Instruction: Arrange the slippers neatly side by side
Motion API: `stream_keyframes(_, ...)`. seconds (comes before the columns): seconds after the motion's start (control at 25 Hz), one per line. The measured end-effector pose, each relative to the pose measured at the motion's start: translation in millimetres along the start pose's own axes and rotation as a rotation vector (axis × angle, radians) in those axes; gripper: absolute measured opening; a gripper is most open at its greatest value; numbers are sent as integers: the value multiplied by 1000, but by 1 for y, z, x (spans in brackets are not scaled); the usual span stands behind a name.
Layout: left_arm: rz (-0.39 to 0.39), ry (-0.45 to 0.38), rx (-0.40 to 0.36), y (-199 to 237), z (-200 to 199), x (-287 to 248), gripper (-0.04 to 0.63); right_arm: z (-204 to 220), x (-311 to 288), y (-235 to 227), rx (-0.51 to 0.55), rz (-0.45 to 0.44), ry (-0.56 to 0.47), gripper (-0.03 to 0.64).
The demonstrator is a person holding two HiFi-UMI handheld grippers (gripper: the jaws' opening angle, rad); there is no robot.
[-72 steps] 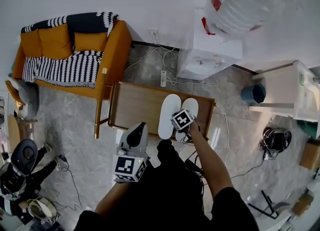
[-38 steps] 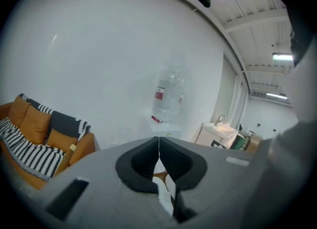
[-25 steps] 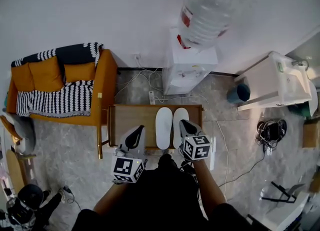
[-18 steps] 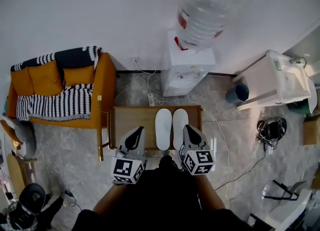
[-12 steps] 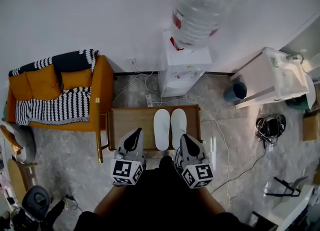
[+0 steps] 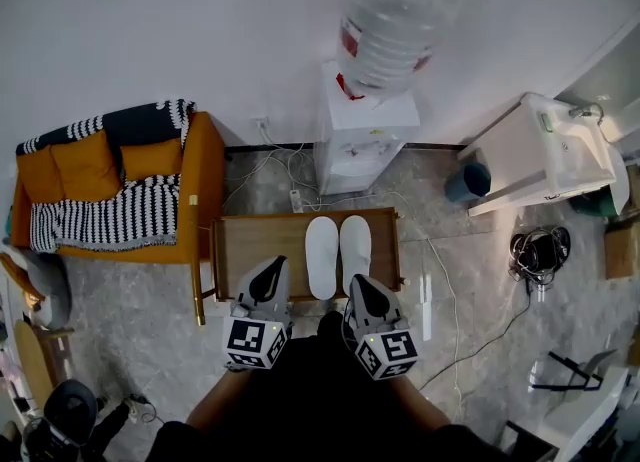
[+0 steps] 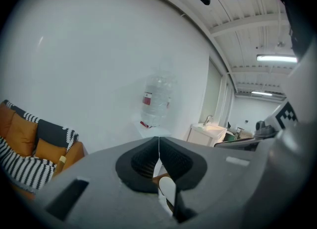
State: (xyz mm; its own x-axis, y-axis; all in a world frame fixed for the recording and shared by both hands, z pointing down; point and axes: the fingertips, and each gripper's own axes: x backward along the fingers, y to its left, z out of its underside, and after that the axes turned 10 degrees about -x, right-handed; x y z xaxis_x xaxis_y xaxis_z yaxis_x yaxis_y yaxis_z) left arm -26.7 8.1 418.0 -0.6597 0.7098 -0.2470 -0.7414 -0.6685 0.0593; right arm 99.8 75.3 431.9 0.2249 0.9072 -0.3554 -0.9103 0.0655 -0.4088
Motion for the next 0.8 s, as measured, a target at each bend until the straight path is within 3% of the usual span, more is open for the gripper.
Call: stream_keyframes(0.8, 2, -5, 2, -9, 2, 3, 17, 3, 7, -9, -11, 11, -2, 11)
